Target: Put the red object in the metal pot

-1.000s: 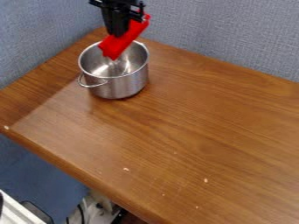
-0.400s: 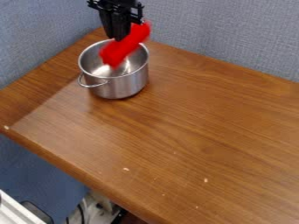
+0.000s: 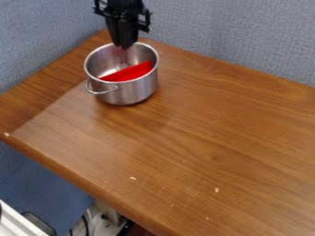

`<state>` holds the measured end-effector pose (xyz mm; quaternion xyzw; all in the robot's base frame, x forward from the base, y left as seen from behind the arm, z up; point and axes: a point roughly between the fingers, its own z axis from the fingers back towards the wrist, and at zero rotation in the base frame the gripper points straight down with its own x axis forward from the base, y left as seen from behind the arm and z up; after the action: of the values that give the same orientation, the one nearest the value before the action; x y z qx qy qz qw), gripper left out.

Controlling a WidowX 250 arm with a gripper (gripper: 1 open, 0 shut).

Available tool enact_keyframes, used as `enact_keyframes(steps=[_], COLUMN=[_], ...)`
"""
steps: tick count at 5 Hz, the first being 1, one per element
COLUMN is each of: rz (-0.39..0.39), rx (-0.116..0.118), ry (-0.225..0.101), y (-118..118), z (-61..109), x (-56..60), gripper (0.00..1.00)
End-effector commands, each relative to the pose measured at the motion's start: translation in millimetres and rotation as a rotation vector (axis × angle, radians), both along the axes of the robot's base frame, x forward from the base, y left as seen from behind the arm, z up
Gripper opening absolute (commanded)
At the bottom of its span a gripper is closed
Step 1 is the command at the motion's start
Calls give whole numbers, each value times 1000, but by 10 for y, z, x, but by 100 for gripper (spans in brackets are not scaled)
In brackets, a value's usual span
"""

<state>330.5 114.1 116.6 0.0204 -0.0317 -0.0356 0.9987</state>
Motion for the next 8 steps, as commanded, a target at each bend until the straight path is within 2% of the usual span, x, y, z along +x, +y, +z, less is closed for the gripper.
enact_keyframes(steps=[1,2,8], rz=[-8,-16,2], rx=[18,25,63], ry=[2,2,3], y=[39,24,77], z=[-18,-48,148], x=[-36,-56,-17], gripper=[100,100,100])
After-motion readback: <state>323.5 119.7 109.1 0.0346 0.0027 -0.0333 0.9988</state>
